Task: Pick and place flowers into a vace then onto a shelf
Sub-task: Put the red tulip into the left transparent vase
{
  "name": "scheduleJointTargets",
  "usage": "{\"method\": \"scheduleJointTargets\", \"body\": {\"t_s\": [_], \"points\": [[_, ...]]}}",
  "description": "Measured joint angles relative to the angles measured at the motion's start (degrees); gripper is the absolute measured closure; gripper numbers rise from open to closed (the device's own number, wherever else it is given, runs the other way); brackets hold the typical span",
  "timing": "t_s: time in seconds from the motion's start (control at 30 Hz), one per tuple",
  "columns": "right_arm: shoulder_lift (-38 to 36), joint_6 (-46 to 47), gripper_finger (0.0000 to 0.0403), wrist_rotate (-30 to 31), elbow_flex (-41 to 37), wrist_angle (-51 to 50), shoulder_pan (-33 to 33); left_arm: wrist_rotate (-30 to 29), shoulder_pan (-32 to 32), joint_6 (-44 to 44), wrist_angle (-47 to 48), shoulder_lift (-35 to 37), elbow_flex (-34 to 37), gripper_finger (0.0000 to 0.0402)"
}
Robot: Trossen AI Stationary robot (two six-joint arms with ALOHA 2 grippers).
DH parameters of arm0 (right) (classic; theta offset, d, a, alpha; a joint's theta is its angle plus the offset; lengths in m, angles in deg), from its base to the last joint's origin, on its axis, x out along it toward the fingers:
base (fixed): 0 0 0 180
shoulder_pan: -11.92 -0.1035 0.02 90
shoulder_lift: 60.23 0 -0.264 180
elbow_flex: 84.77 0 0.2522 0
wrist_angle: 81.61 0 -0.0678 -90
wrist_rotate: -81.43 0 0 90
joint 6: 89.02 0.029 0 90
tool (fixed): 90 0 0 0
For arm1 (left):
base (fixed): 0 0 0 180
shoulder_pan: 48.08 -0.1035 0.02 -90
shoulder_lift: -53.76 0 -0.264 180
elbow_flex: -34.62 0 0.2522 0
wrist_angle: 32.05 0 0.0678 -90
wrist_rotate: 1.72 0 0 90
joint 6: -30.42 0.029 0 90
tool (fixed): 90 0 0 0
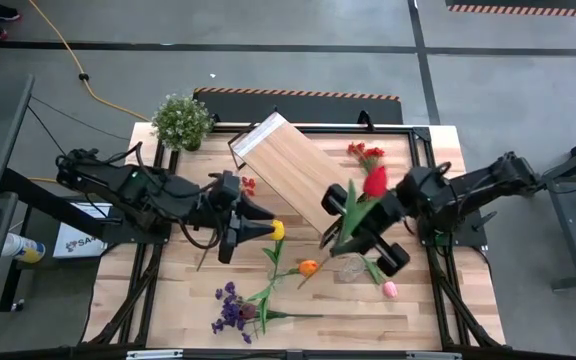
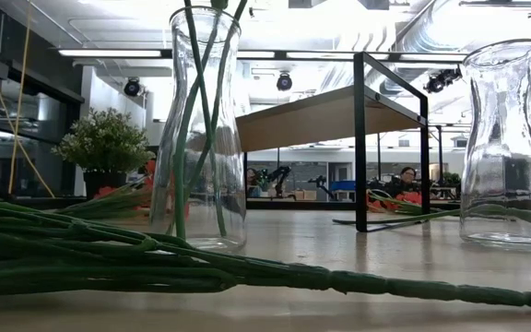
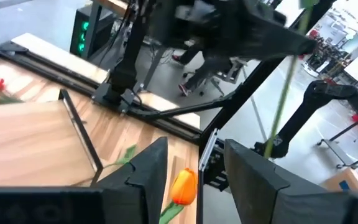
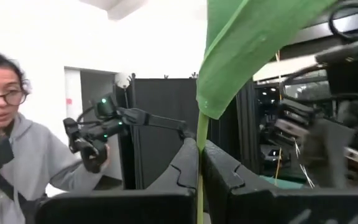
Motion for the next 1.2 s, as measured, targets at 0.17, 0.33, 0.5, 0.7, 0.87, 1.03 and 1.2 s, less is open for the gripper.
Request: {"method": "scheduleJointTargets", "body": {"t_s": [0.17,0.33,0.5,0.7,0.87,1.03,1.2], "points": [[-0.39,-2.6,0.0403,2.11,0.0,-1.1,-4.55,-0.02,0.0,-2.44,5.92,-0.03,0.0,0.0213],[-0.39,-4.89,0.0403,5.48,0.0,-3.38,-9.07,-0.02,0.02,-5.61,12.69,-0.03,0.0,0.0215],[-0.39,-8.73,0.0402,12.39,0.0,-6.74,-13.75,-0.06,0.02,-6.19,17.01,0.08,-0.01,0.0216],[-0.38,-12.23,0.0402,23.88,0.0,-10.93,-19.11,-0.07,0.02,-7.39,23.01,0.1,-0.02,0.0217],[-0.32,-14.28,0.0402,32.86,-0.02,-12.88,-22.65,-0.22,0.02,-11.06,28.54,0.1,-0.02,0.0223],[1.04,-16.22,0.0402,38.42,-0.01,-11.97,-24.34,-0.27,0.02,-14.0,33.4,0.1,-0.02,0.0224],[3.84,-16.57,0.0402,41.14,-0.02,-11.02,-23.99,-0.47,0.02,-15.17,36.72,0.1,-0.04,0.0223]]}}
